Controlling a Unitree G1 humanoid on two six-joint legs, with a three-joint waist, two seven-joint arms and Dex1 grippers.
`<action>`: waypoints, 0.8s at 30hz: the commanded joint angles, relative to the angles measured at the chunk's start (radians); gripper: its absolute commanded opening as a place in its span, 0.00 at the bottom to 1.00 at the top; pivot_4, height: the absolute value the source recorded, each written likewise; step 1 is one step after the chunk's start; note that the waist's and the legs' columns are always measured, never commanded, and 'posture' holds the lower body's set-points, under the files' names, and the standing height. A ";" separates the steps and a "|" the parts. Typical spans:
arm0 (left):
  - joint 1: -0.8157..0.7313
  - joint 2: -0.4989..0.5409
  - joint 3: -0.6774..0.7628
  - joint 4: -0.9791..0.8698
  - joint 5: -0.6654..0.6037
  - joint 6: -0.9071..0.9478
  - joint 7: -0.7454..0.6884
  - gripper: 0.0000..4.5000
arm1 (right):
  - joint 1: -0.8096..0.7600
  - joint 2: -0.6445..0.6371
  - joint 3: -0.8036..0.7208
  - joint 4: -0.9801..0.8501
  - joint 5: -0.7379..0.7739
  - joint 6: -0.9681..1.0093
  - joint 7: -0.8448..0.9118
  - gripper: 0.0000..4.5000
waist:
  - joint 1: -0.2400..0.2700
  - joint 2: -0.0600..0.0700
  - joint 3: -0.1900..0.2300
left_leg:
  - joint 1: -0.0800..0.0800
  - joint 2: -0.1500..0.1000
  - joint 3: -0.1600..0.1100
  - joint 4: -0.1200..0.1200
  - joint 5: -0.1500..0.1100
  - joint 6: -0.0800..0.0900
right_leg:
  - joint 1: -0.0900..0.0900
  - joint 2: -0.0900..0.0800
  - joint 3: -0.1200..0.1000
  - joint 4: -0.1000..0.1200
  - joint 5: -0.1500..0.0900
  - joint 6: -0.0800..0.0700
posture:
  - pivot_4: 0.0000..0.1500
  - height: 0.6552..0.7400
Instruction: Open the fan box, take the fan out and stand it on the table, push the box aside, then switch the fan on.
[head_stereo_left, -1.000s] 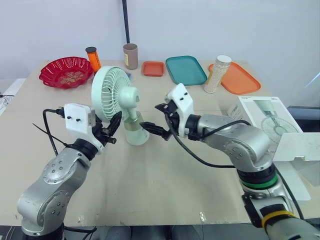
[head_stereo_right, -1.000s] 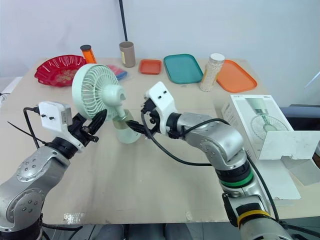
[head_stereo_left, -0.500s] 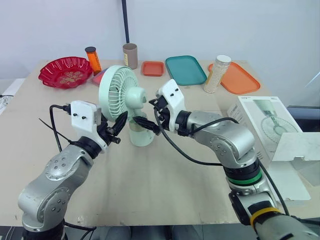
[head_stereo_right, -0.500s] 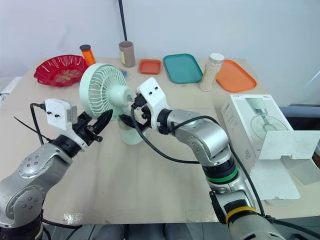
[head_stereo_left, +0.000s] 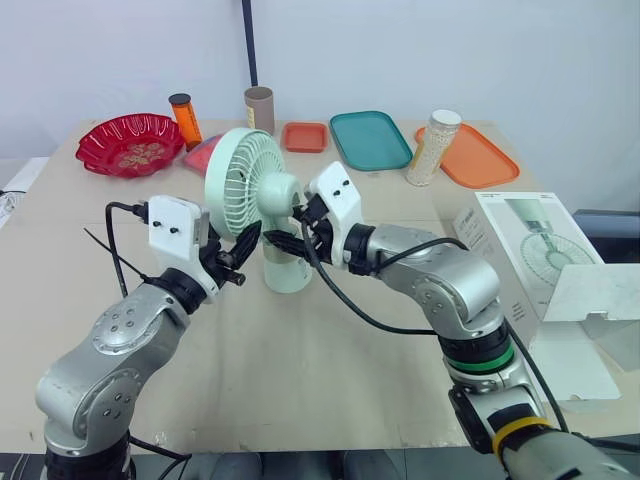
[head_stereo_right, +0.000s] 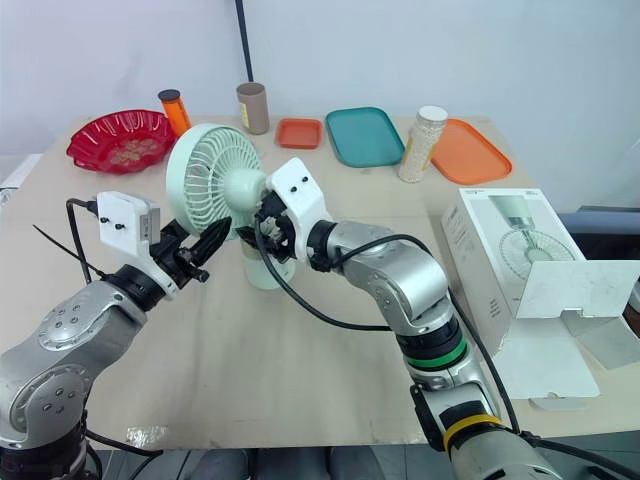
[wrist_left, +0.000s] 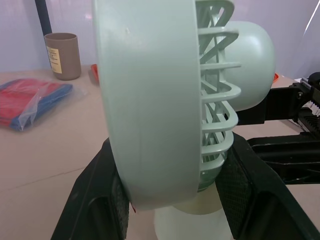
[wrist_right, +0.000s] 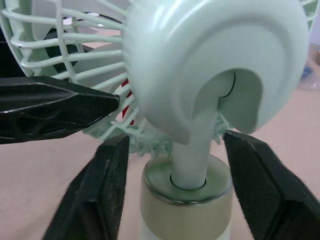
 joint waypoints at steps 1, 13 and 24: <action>-0.027 -0.003 0.019 -0.047 -0.013 -0.021 0.005 0.41 | -0.005 0.013 0.000 -0.021 -0.003 -0.006 0.008 0.30 | 0.000 0.000 0.000 | 0.000 0.000 0.000 0.000 0.000 0.000 | 0.000 0.000 0.000 0.000 0.000 0.000 | 1.00 1.00; -0.027 -0.007 0.009 -0.050 -0.013 -0.019 0.013 0.41 | 0.000 0.031 -0.004 -0.019 -0.021 -0.003 0.015 0.30 | -0.005 0.000 0.000 | 0.000 0.000 0.000 0.000 0.000 0.000 | 0.000 0.000 0.000 0.000 0.000 0.000 | 1.00 1.00; -0.031 -0.008 0.019 -0.044 -0.021 -0.016 0.017 0.41 | -0.006 0.050 -0.013 -0.012 -0.035 0.006 0.013 0.08 | -0.005 0.000 0.000 | 0.000 0.000 0.000 0.000 0.000 -0.001 | 0.000 0.000 0.000 0.000 0.000 0.000 | 1.00 1.00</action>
